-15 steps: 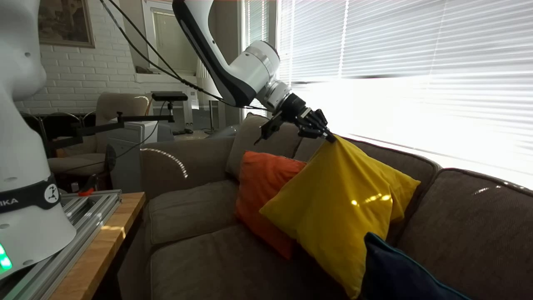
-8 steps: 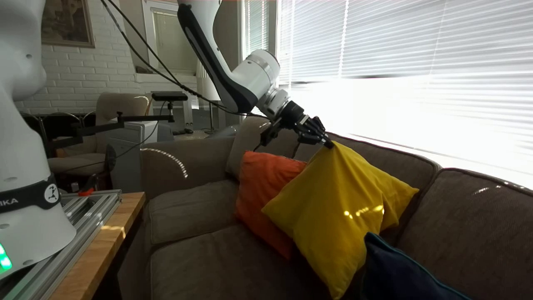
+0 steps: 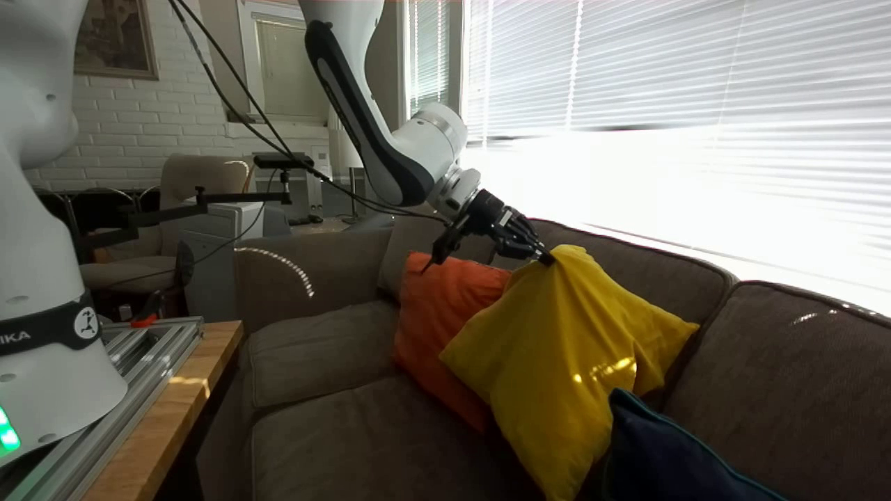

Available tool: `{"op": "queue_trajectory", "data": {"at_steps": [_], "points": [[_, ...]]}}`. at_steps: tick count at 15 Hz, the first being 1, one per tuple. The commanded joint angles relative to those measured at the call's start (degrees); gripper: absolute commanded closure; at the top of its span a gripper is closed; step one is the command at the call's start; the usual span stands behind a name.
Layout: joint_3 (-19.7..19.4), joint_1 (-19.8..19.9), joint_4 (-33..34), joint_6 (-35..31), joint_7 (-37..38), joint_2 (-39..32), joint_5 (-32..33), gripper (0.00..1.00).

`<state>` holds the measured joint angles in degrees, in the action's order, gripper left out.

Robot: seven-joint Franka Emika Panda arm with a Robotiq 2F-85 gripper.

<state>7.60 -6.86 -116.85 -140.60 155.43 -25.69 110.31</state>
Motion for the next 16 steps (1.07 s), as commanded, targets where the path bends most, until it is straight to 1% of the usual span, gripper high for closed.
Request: {"op": "queue_trajectory", "data": {"at_steps": [1,4,9,13,16], "points": [[0.45,2.21,-0.85,-2.14,2.28,0.64,7.73,1.00],[0.44,4.14,-1.59,-3.08,2.30,0.59,12.06,1.00],[1.15,6.53,-3.21,-4.98,2.24,1.11,16.19,1.00],[1.87,7.23,-3.95,-5.49,2.32,1.18,18.04,1.00],[2.41,7.12,-5.18,-5.09,2.29,0.79,17.77,1.00]]}}
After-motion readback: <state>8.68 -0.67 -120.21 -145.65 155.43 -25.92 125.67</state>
